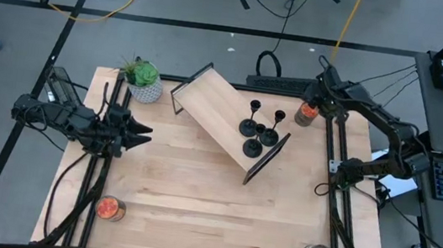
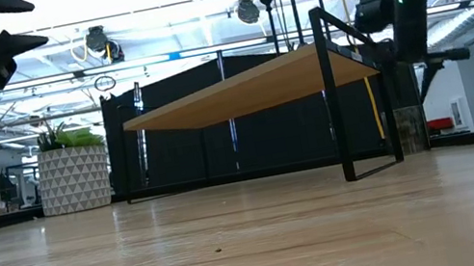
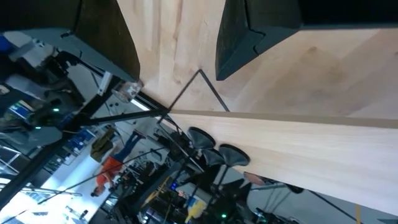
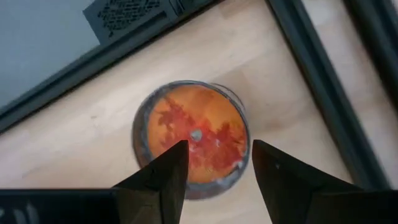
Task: Pick & Place candle stick holders
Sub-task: Put the top orange scented candle on the shelf
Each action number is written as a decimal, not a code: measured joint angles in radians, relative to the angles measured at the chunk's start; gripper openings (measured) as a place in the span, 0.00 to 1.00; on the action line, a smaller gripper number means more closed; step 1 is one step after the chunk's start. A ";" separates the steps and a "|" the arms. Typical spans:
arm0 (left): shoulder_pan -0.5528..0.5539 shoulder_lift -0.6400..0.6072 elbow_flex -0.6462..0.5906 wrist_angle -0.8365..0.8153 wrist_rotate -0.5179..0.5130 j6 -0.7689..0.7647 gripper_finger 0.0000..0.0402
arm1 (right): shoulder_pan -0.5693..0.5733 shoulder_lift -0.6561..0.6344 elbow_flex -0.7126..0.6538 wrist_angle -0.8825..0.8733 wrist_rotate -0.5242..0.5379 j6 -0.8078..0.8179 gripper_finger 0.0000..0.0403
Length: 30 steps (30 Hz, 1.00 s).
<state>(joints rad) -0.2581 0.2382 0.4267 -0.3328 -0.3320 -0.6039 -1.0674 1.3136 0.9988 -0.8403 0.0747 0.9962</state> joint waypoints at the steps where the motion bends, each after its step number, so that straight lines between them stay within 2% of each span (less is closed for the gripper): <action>1: 0.000 0.000 0.000 0.000 0.008 -0.001 0.54 | -0.006 0.000 -0.019 0.011 -0.001 0.010 0.42; 8: 0.000 0.000 0.000 0.000 0.024 -0.008 0.54 | -0.031 -0.004 -0.134 0.067 0.001 0.043 0.42; 14: 0.000 0.000 0.000 0.000 0.024 -0.027 0.54 | -0.033 -0.004 -0.164 0.111 0.002 0.041 0.40; 18: 0.000 0.000 0.000 0.000 0.024 -0.028 0.54 | -0.032 -0.003 -0.164 0.119 0.001 0.039 0.31; 25: 0.000 0.000 0.000 0.000 0.024 -0.029 0.54 | -0.032 -0.003 -0.165 0.109 0.031 0.013 0.05; 27: 0.000 0.000 0.000 0.000 0.025 -0.029 0.54 | -0.032 -0.002 -0.165 0.107 0.037 0.008 0.02; 30: 0.000 0.000 0.000 0.000 0.025 -0.030 0.54 | -0.033 -0.003 -0.166 0.098 0.037 0.012 0.02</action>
<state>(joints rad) -0.2577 0.2386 0.4267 -0.3325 -0.3073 -0.6338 -1.1003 1.3110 0.8330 -0.7423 0.1117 1.0084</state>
